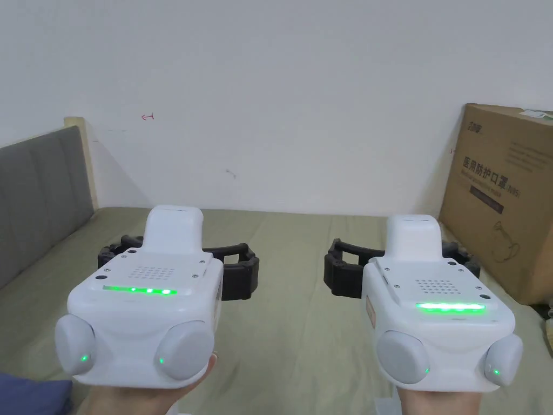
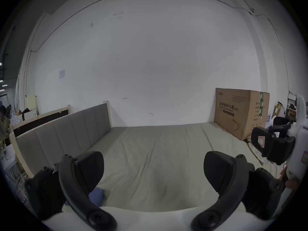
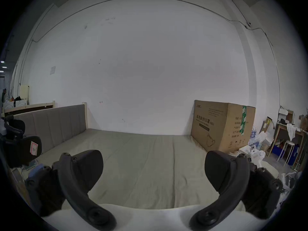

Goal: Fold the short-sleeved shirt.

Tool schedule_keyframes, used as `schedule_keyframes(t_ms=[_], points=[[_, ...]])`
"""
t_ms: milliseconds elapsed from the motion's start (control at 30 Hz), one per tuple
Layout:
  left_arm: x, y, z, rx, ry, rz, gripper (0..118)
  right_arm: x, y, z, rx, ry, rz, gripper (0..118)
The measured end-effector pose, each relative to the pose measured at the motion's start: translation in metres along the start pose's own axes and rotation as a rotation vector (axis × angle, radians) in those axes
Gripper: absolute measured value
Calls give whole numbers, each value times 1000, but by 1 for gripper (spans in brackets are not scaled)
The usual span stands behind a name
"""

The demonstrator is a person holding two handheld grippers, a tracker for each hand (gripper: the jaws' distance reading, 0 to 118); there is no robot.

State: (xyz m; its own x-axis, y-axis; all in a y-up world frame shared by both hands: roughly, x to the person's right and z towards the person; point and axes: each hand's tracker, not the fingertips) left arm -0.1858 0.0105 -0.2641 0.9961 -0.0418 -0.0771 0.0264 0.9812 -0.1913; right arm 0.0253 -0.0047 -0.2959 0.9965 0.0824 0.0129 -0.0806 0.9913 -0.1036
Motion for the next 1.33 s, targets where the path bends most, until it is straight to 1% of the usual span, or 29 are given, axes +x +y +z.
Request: schedule_keyframes(t_ms=[100, 200, 267, 400, 467, 533, 633, 733, 767, 833, 933, 1167, 1267, 1333], points=[[-1, 2, 3, 16, -31, -4, 117, 0, -2, -1, -2, -1, -4, 118], [2, 2, 5, 38, -23, -39, 117, 1, -3, -2, -9, 1, -8, 118], [2, 1, 5, 53, -21, -39, 117, 2, -4, -3, -10, -3, -14, 118], [1, 1, 4, 28, -44, -39, 117, 6, -4, -3, -14, -4, -21, 118], [4, -2, 1, 28, -23, -50, 117, 7, -4, -2, -13, -12, -19, 118], [7, -4, -1, 19, 27, -76, 117, 9, -4, -1, -10, -16, -19, 118], [11, -9, -2, 36, 37, -105, 117, 13, -5, -1, -11, -26, -21, 118], [18, -13, -4, 42, 89, -132, 117, 16, -6, -2, -17, -35, -22, 118], [19, -15, -4, 46, 86, -137, 117, 16, -7, -2, -19, -36, -23, 118], [18, -17, -3, 50, 60, -136, 117, 18, -8, -3, -24, -37, -27, 118], [17, -16, -3, 27, 28, -92, 117, 18, -9, -3, -30, -38, -21, 118], [13, -15, -3, 42, 17, -70, 117, 20, -13, -2, -38, -43, -22, 118], [8, -13, -2, 28, 0, -44, 117, 22, -15, -4, -47, -45, -29, 118], [7, -12, -3, 11, 16, -46, 117, 22, -16, -4, -51, -45, -32, 118]])
